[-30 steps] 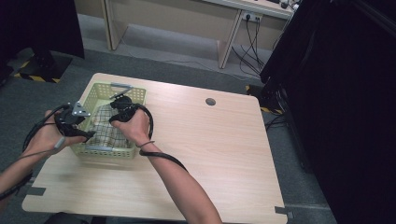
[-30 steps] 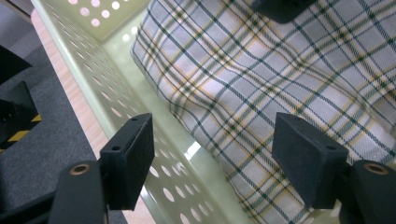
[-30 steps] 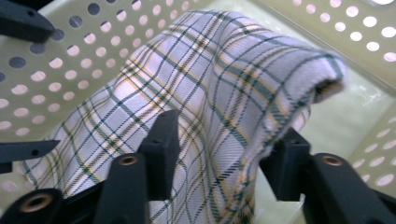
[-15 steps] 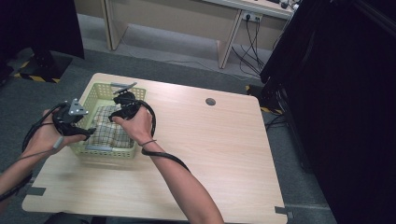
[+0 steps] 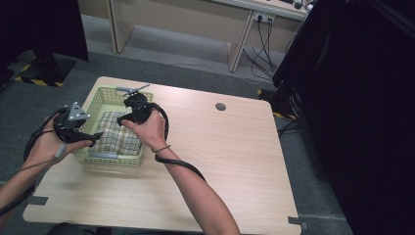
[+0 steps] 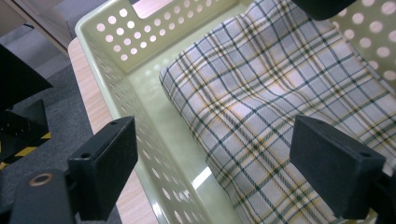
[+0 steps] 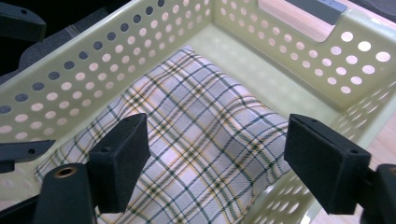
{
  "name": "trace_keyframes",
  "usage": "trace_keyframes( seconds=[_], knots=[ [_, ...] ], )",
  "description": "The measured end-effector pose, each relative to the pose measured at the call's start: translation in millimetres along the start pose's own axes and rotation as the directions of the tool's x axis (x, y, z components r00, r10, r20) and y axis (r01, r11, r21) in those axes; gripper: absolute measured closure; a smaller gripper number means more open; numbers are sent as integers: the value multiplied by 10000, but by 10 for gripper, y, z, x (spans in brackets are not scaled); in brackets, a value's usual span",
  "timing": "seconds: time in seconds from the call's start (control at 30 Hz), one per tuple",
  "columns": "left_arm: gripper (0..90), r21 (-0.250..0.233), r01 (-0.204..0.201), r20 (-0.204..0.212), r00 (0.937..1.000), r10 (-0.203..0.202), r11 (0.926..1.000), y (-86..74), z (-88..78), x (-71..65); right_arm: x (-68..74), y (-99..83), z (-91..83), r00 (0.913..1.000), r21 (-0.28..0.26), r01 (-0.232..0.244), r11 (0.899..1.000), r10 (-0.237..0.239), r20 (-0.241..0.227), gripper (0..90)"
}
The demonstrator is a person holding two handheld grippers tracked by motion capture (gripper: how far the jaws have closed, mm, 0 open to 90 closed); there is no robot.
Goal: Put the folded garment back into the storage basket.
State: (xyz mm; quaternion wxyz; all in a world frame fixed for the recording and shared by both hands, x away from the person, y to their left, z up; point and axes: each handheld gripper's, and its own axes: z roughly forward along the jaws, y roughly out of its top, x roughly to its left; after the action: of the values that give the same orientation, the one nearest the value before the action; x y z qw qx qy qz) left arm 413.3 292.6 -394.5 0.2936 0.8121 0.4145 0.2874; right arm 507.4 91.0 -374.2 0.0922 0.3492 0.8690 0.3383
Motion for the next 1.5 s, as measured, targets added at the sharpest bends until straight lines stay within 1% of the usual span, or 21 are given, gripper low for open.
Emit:
trace_keyframes(
  seconds=[0.17, 0.23, 0.3, 0.43, 0.53, 0.6, 0.67, 0.77, 0.87, 0.9, 0.97, 1.0, 1.1, 1.13, 1.23, 1.27, 1.3, 1.33, 1.37, 1.4, 1.5],
  knots=[
    [127, -221, 96, 58, 9999, -94, 9997, -7, -36, -3, -35, -29, -46, 9996, -55, 139, 9999, -141, -234, 184],
    [117, -258, 93, 71, 9999, -91, 9996, -8, -40, -5, -40, -37, -54, 9995, -92, 202, 9998, -204, -253, 174],
    [111, -410, 113, 111, 9999, -108, 9991, -7, -55, -13, -56, -64, -80, 9982, -135, 392, 9991, -398, -444, 146],
    [105, -578, 163, 162, 9998, -154, 9982, -8, -66, -36, -77, -94, -112, 9966, -145, 488, 9987, -496, -654, 116],
    [105, -638, 179, 174, 9997, -168, 9978, -9, -69, -49, -92, -108, -130, 9958, -186, 577, 9982, -588, -695, 107],
    [105, -718, 242, 190, 9996, -229, 9971, -9, -77, -64, -117, -135, -160, 9936, -203, 711, 9973, -726, -862, 90],
    [102, -883, 352, 206, 9992, -335, 9955, -4, -94, -86, -131, -158, -185, 9920, -242, 930, 9954, -947, -838, 85],
    [83, -989, 438, 178, 9989, -422, 9941, 1, -109, -100, -153, -185, -225, 9879, -306, 1185, 9925, -1209, -970, 73],
    [81, -1181, 564, 160, 9984, -549, 9914, 13, -130, -121, -166, -205, -265, 9837, -357, 1455, 9887, -1484, -1018, 64],
    [81, -1304, 626, 183, 9980, -607, 9895, 20, -142, -141, -167, -210, -279, 9826, -396, 1517, 9876, -1550, -1021, 62],
    [83, -1336, 633, 190, 9979, -613, 9890, 23, -147, -149, -167, -216, -295, 9815, -416, 1575, 9866, -1610, -1040, 61],
    [83, -1464, 690, 240, 9975, -661, 9868, 28, -160, -176, -170, -228, -325, 9788, -468, 1697, 9844, -1739, -1084, 61],
    [87, -1573, 711, 249, 9974, -681, 9850, 31, -176, -200, -176, -247, -356, 9763, -540, 1793, 9823, -1844, -1132, 66],
    [87, -1756, 783, 270, 9968, -748, 9813, 33, -189, -225, -187, -273, -387, 9738, -640, 1865, 9804, -1931, -1198, 100],
    [87, -1977, 854, 362, 9962, -798, 9765, 39, -206, -263, -208, -312, -431, 9698, -918, 2072, 9740, -2168, -1116, 125],
    [87, -1977, 854, 362, 9962, -798, 9765, 39, -206, -263, -208, -312, -431, 9698, -918, 2072, 9740, -2168, -1116, 125],
    [87, -2023, 869, 379, 9960, -809, 9755, 39, -211, -277, -228, -328, -458, 9671, -1043, 2134, 9714, -2251, -1182, 129],
    [88, -2128, 892, 392, 9958, -827, 9730, 35, -221, -301, -236, -336, -472, 9670, -1092, 2110, 9714, -2238, -1216, 130],
    [89, -2128, 892, 392, 9958, -827, 9730, 35, -221, -301, -236, -336, -472, 9670, -1092, 2110, 9714, -2238, -1216, 130],
    [89, -2248, 977, 446, 9949, -899, 9695, 15, -225, -333, -251, -354, -507, 9673, -1212, 2076, 9707, -2221, -1223, 132],
    [91, -2312, 1042, 454, 9943, -962, 9673, -9, -228, -355, -266, -374, -532, 9662, -1268, 2138, 9686, -2288, -1185, 132]
  ],
)
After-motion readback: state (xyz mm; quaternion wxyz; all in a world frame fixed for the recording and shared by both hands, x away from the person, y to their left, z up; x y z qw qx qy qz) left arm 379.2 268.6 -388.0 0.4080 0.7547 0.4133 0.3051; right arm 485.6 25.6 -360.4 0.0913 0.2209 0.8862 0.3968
